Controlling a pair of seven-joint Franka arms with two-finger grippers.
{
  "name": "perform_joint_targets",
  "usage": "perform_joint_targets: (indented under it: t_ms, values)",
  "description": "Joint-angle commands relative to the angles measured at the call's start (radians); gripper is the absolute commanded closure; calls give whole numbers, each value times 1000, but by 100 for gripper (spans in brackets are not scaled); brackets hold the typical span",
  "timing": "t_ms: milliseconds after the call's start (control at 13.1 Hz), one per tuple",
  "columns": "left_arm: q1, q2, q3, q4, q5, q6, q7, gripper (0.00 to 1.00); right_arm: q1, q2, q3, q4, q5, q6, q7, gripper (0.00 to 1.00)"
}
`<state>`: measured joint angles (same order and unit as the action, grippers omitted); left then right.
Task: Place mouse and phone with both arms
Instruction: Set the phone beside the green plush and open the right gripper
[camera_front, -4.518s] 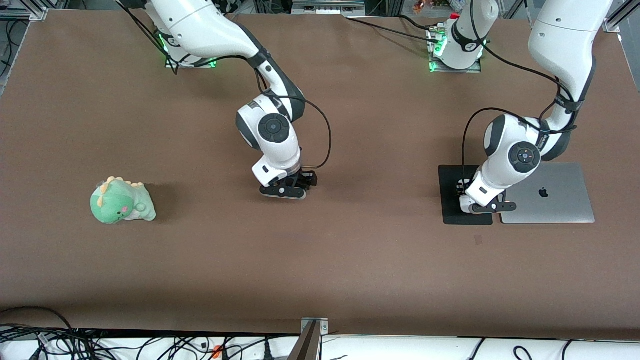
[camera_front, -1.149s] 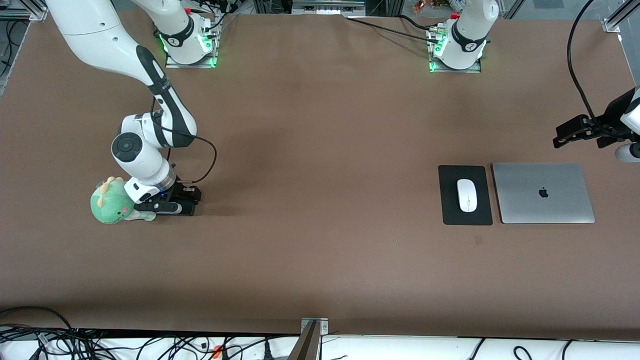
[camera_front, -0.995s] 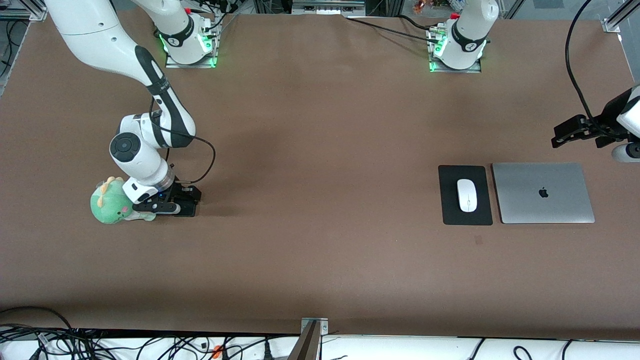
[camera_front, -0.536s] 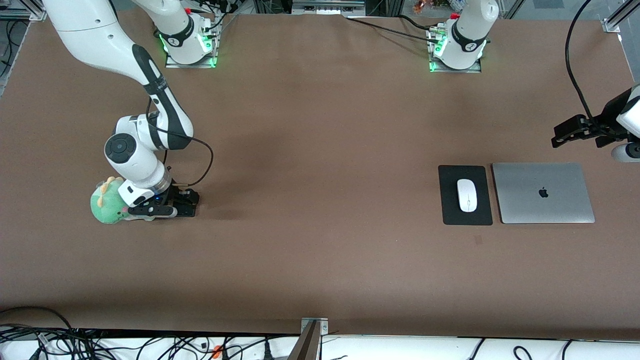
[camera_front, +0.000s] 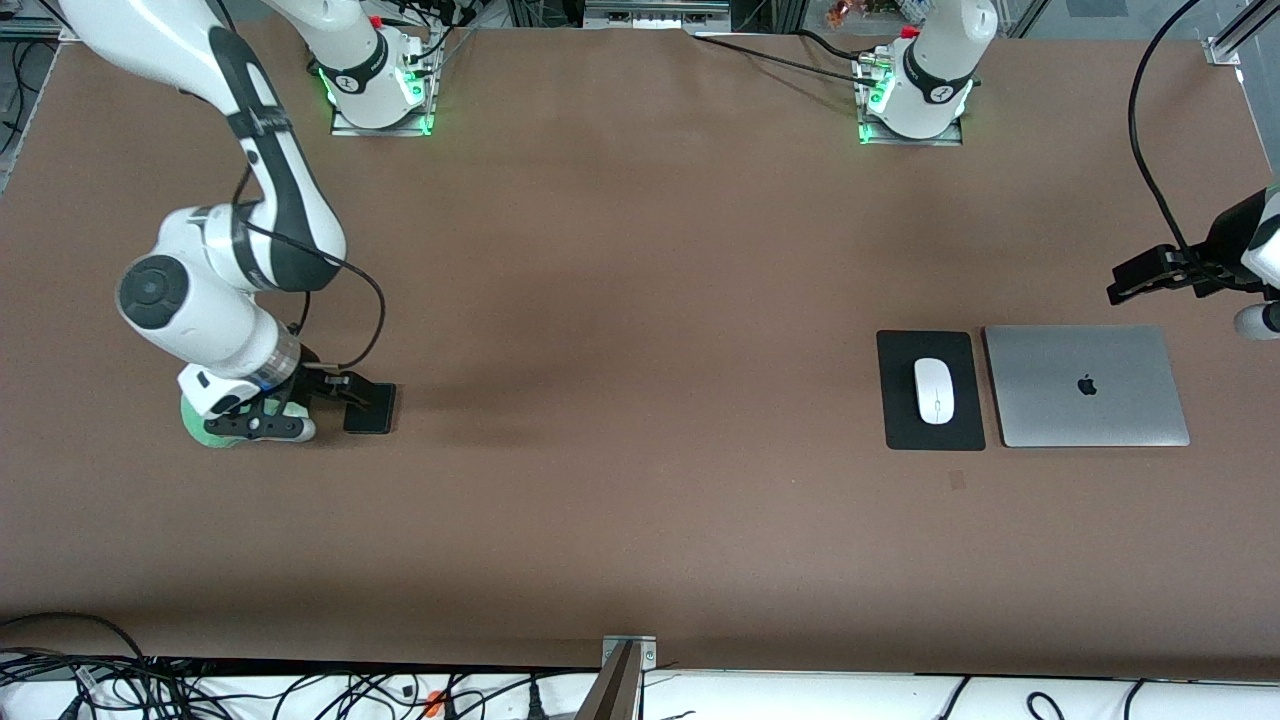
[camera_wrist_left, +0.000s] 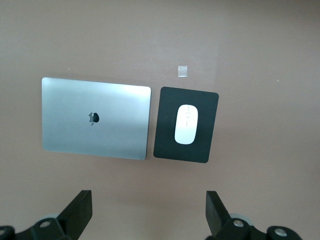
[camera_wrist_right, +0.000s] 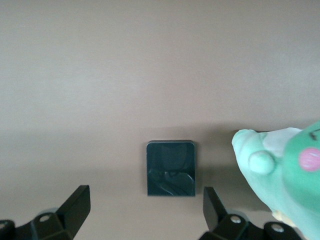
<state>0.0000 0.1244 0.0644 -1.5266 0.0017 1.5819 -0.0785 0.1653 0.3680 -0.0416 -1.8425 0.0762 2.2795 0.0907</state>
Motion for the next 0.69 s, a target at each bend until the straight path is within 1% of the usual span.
perform_joint_targets:
  t_ms: [0, 77, 230, 306, 383, 459, 613]
  values:
    - [-2, 17, 2, 37, -22, -3, -38, 0, -13, -89, -29, 28, 28, -144, -110, 0]
    - [0, 30, 2, 55, -22, -5, -65, 0, -13, -115, -49, 54, 28, -214, -120, 0]
    - [-2, 34, 3, 60, -20, -6, -80, 0, -13, -155, -78, 119, 27, -372, -147, 0]
    - [-2, 38, 3, 60, -20, -6, -80, 0, -16, -168, -86, 150, 24, -438, -155, 0]
    - [2, 38, 3, 60, -20, -6, -78, 0, -42, -182, -83, 188, 16, -507, -160, 0]
    - [3, 38, 3, 60, -17, -6, -76, 0, -59, -187, -78, 216, 10, -552, -160, 0]
    - [2, 40, 3, 60, -12, -8, -80, 0, -79, -201, -80, 245, -4, -581, -170, 0]
